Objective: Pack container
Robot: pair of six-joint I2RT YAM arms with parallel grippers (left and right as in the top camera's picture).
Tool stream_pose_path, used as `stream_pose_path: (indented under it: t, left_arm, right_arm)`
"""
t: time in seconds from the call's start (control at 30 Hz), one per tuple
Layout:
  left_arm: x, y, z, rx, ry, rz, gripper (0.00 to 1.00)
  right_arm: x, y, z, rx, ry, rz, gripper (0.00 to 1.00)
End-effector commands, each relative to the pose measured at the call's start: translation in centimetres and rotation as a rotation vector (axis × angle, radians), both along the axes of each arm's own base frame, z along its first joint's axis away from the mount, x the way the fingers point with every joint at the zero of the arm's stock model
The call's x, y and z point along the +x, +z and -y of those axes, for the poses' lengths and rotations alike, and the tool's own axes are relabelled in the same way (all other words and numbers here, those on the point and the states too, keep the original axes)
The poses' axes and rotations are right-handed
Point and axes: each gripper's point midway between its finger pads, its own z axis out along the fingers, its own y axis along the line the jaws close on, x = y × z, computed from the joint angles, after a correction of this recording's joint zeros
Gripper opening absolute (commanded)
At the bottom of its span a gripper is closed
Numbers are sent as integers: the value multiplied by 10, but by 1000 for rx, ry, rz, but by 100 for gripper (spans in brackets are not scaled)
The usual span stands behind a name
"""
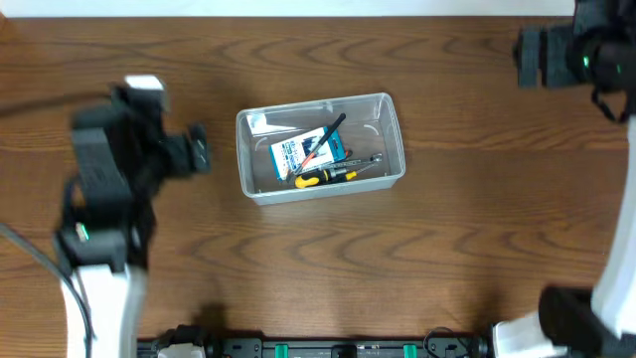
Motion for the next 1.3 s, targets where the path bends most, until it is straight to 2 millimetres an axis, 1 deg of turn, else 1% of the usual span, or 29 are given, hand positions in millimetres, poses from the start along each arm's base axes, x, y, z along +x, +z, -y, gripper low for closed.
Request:
stream_pose_path:
  t: [0.0, 0.13, 0.23, 0.27, 0.3, 0.4, 0.47, 0.53, 0.7, 0.87, 1.0, 1.27]
  left_arm:
    - [-26, -6, 14, 86, -94, 91, 98]
    - [-54, -15, 23, 89, -126, 198, 98]
    - [-74, -27, 25, 87, -135, 242, 98]
    - [-78, -30, 25, 87, -136, 250, 98]
    - [-83, -36, 25, 87, -137, 257, 98]
    - [-96, -53, 24, 86, -137, 249, 98]
    - [-100, -59, 24, 87, -137, 237, 98]
    - [-102, -60, 24, 87, -137, 235, 98]
    - [-103, -65, 24, 86, -138, 215, 98]
    - [-103, -65, 24, 86, -138, 213, 98]
    - [-103, -65, 24, 86, -138, 213, 98]
    - [-103, -65, 24, 86, -138, 213, 98]
  right_arm:
    - [-20, -20, -3, -22, -18, -42, 99]
    - [-48, -52, -12, 13, -28, -28, 99]
    - [-76, -83, -23, 49, -30, 3, 99]
    - [-83, -91, -24, 58, -32, 8, 99]
    - [-95, -103, -26, 71, -36, 17, 99]
    - [-128, -138, -29, 97, -39, 25, 99]
    - [-142, -152, -29, 100, -38, 27, 99]
    - [-156, -167, -27, 100, -37, 32, 99]
    - [-172, -181, -25, 101, -37, 40, 99]
    - [-183, -191, -24, 94, -39, -18, 99]
    - [-186, -194, -24, 91, -40, -36, 99]
    - [-186, -194, -24, 92, -40, -36, 99]
